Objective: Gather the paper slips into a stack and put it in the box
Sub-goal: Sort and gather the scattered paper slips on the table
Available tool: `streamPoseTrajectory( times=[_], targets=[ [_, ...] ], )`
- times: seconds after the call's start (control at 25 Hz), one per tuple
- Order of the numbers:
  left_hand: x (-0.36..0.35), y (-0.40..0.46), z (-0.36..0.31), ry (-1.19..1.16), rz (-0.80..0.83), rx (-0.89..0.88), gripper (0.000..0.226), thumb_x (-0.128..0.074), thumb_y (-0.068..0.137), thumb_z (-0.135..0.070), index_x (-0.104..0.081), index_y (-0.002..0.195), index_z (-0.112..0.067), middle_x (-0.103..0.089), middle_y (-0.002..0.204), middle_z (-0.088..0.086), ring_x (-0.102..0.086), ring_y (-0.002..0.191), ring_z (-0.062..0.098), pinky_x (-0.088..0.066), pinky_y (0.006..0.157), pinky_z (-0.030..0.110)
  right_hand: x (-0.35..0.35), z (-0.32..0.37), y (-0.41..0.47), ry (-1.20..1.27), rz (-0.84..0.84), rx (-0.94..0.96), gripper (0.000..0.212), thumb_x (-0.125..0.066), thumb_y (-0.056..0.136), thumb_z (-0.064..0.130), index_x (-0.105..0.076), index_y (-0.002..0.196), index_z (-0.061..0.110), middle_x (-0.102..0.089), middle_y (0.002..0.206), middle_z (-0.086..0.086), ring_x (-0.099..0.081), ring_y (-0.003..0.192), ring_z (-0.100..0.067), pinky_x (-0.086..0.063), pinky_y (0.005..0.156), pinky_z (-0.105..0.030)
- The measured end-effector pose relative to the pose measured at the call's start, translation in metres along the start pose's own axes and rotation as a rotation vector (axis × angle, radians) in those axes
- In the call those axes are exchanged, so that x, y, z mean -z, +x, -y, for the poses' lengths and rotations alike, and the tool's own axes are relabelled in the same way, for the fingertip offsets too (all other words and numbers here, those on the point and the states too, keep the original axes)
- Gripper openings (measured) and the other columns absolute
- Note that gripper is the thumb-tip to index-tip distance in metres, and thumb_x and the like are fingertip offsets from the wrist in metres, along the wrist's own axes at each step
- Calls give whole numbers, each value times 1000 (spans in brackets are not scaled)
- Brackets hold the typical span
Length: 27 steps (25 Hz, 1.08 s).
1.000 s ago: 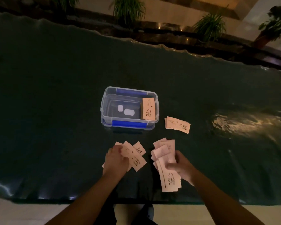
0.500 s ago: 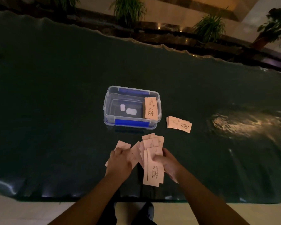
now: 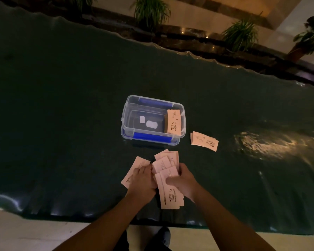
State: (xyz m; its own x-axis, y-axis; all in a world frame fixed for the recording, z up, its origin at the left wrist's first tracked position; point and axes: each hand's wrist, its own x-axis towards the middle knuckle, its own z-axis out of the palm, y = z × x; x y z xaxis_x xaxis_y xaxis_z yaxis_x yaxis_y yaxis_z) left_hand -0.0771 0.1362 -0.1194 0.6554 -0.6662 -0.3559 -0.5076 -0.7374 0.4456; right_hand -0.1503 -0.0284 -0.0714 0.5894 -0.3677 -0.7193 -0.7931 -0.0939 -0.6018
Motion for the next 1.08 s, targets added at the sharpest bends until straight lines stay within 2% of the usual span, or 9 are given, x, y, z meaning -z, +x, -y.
streamPoseTrajectory(
  times=[0.16, 0.32, 0.4, 0.48, 0.56, 0.68, 0.8, 0.92, 1.08],
  targets=[
    [4, -7, 3, -160, -41, -68, 60, -71, 86, -18, -49, 141, -28, -49, 147, -2, -43, 136, 18, -28, 119, 39, 26, 14, 6, -263, 89, 33, 69, -85, 75, 17, -49, 130, 37, -63, 122, 12, -63, 104, -11, -53, 80, -31],
    [3, -18, 6, -325, -97, 0, 58, -65, 91, -6, -49, 143, -25, -49, 147, -2, -42, 138, 14, -35, 120, 36, 40, 19, 10, -600, 174, 62, 95, -86, 66, 32, -45, 152, 32, -57, 142, 7, -58, 117, -13, -50, 83, -28],
    [3, -27, 13, -271, -195, 11, 50, -65, 95, -15, -52, 142, -25, -51, 146, -2, -43, 136, 15, -35, 118, 33, 36, 20, 11, -695, 212, 124, 94, -86, 64, 38, -45, 149, 34, -54, 135, 11, -56, 111, -9, -49, 81, -25],
    [9, -33, 26, -157, -258, 161, 58, -68, 92, -38, -47, 145, -28, -47, 148, -3, -41, 136, 18, -36, 114, 36, 29, 20, 13, -772, 241, 166, 95, -85, 62, 42, -44, 147, 37, -50, 128, 14, -54, 110, -8, -50, 86, -29],
    [17, -32, 38, -76, -206, 350, 80, -70, 82, -59, -39, 148, -27, -42, 148, -1, -39, 136, 21, -39, 112, 42, 21, 20, 15, -861, 243, 204, 96, -84, 59, 47, -45, 146, 39, -47, 126, 11, -54, 112, -12, -52, 91, -34],
    [26, -23, 43, -70, -114, 407, 89, -76, 76, -60, -39, 149, -24, -45, 147, 2, -42, 134, 23, -42, 111, 43, 12, 20, 14, -939, 239, 271, 100, -85, 59, 49, -44, 149, 36, -48, 140, 5, -54, 122, -16, -51, 97, -35],
    [31, -17, 40, -130, -81, 453, 84, -81, 76, -51, -42, 146, -23, -49, 143, 4, -46, 132, 24, -46, 108, 41, 11, 23, 12, -962, 236, 309, 107, -86, 63, 49, -38, 156, 30, -45, 152, 6, -48, 136, -17, -47, 106, -36],
    [33, -13, 41, -259, -47, 513, 77, -84, 76, -45, -46, 139, -21, -50, 138, 6, -50, 127, 25, -49, 105, 41, 12, 24, 10, -1014, 212, 316, 105, -85, 62, 54, -39, 153, 32, -45, 146, 4, -50, 129, -18, -50, 103, -39],
    [37, -8, 40, -427, -3, 517, 38, -71, 90, -39, -58, 122, -23, -59, 128, 5, -61, 102, 17, -52, 78, 31, 15, 22, 7, -897, 218, 252, 100, -86, 59, 51, -38, 146, 41, -46, 138, 9, -57, 116, -14, -56, 95, -38]
  ],
)
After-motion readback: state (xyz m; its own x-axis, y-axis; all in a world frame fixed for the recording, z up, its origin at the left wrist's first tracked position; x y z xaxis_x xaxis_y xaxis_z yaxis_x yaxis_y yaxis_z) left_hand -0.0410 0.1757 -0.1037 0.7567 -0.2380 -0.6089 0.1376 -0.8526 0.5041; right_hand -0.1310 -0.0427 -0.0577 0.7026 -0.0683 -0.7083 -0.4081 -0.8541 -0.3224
